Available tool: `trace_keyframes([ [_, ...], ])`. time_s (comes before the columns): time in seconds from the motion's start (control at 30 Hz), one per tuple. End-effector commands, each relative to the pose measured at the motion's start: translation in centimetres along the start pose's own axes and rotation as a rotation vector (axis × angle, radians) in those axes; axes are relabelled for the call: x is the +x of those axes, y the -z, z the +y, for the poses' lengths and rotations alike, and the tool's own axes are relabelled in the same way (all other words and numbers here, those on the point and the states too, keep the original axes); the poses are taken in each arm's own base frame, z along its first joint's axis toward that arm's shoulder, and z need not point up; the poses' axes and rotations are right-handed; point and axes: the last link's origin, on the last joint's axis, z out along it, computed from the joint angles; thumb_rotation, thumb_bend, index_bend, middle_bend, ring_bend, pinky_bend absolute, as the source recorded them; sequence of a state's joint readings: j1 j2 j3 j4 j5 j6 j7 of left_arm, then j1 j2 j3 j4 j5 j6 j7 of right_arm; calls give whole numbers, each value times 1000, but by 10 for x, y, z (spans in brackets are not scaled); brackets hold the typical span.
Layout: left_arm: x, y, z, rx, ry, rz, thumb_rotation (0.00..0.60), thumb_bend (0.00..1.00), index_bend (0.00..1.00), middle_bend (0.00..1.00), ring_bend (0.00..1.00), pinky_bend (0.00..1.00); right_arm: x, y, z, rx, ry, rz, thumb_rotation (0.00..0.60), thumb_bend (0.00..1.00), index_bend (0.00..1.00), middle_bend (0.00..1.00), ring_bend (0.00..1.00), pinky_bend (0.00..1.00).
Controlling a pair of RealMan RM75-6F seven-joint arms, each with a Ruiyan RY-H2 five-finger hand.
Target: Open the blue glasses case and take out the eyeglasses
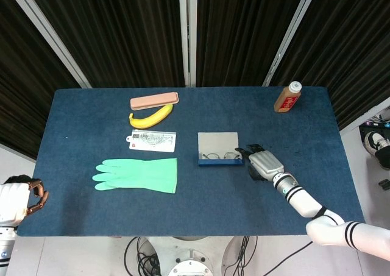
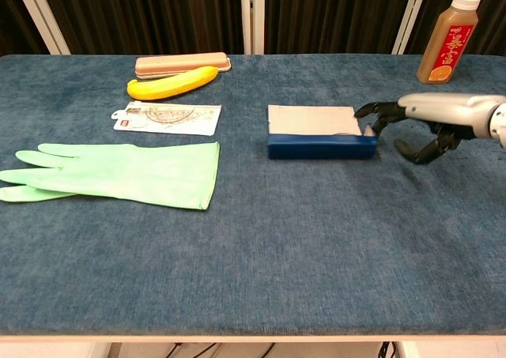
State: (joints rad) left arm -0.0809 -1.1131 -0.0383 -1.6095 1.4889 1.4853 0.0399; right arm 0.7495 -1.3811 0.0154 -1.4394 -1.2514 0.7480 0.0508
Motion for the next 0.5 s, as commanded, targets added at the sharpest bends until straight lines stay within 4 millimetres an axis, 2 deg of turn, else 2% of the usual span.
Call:
trace_keyframes([
  [0.03,0,0,0,0,2,0,600,373,665,662,429,411,-11,8,-21,84,38,-28,600,675,0,222,0,0],
  [0.17,0,0,0,0,6,0,600,373,665,662,428,411,-2,25,-36,150,91,-8,600,675,0,250,0,0],
  [0.33,0,-1,0,-2,2,-3,600,373,665,662,429,411,21,39,-55,212,156,42,600,739,0,362,0,0],
  [0.43,0,-1,1,-3,1,-3,600,373,664,662,429,411,32,27,-76,262,206,48,600,750,0,357,0,0],
  [0.5,0,-1,1,-2,0,-3,600,373,665,662,429,411,34,11,-94,296,250,35,600,758,0,325,0,0],
])
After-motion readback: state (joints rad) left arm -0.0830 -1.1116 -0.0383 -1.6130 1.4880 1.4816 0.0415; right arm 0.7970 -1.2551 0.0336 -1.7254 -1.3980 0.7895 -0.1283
